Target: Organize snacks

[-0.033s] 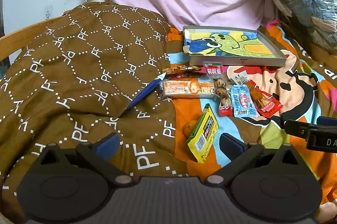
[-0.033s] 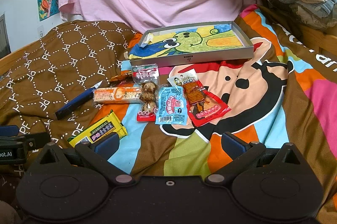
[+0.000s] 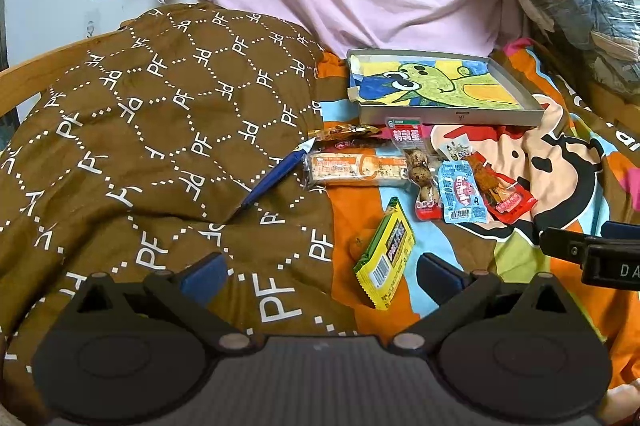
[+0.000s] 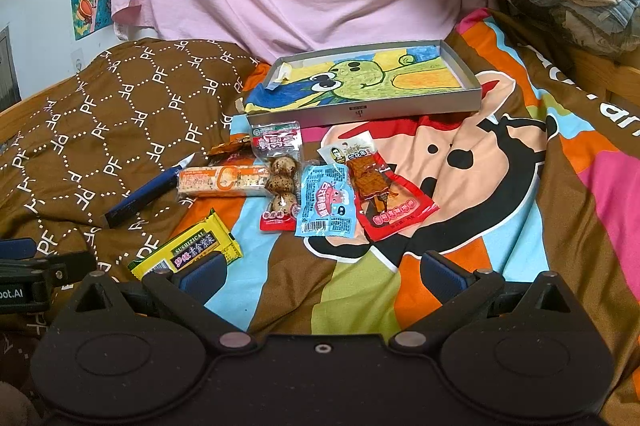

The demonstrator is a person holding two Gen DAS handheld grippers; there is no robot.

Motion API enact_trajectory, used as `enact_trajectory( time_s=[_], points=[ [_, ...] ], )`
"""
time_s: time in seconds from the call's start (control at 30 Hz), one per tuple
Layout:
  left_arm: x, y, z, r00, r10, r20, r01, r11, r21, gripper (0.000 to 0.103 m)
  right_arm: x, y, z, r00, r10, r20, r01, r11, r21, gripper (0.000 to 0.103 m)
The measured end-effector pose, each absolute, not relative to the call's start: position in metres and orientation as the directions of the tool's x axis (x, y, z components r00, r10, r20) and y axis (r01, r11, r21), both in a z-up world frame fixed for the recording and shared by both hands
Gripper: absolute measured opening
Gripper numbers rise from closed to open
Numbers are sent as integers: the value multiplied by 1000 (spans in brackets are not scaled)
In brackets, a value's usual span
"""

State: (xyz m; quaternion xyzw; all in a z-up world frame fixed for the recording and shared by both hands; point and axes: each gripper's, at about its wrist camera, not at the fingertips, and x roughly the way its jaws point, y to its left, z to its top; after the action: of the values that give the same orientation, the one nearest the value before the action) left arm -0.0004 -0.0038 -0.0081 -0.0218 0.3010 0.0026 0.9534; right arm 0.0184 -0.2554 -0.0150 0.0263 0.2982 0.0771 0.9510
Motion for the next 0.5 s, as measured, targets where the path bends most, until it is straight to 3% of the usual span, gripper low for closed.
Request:
enact_trajectory(
  time_s=[0.5],
  points=[
    [0, -7, -11, 812, -12, -583, -18, 999, -46, 103, 21, -254, -21, 799, 164, -578, -134, 987, 94, 102]
  ],
)
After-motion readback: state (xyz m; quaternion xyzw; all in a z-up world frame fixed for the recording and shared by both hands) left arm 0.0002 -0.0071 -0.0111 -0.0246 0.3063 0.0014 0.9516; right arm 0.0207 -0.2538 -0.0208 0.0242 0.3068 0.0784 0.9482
